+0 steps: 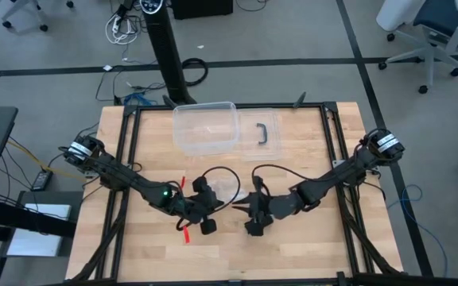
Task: Roll bandage
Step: Open the transparent zip bag
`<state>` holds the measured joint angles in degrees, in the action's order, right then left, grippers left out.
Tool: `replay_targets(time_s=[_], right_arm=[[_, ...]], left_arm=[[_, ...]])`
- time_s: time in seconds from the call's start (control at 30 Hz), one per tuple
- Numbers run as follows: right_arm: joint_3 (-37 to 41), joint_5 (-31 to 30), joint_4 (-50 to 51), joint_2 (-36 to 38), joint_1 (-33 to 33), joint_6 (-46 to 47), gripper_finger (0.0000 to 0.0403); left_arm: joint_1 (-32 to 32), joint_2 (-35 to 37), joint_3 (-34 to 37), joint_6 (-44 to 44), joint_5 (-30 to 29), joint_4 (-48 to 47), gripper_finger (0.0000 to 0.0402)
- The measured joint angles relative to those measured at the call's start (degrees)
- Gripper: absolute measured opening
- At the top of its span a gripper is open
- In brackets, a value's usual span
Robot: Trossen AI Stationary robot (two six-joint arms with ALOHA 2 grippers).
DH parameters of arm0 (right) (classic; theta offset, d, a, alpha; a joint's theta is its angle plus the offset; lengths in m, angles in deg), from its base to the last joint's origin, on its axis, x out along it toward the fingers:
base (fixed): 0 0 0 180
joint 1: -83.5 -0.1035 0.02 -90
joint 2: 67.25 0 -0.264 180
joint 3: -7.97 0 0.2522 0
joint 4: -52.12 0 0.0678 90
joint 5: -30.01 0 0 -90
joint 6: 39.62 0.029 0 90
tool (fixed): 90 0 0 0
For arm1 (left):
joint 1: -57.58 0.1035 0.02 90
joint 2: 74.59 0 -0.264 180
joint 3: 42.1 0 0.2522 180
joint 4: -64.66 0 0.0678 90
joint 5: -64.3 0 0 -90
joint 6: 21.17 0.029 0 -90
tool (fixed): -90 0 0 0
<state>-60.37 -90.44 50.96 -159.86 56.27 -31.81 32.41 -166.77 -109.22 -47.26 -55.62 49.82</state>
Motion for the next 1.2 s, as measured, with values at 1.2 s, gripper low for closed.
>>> replay_targets(time_s=[1.2], right_arm=[[-4.3,-0.6,22.5,-0.1,2.7,-18.6,0.0083]], left_arm=[[4.4,0.0,0.0,0.3,1.1,7.0,0.0000]])
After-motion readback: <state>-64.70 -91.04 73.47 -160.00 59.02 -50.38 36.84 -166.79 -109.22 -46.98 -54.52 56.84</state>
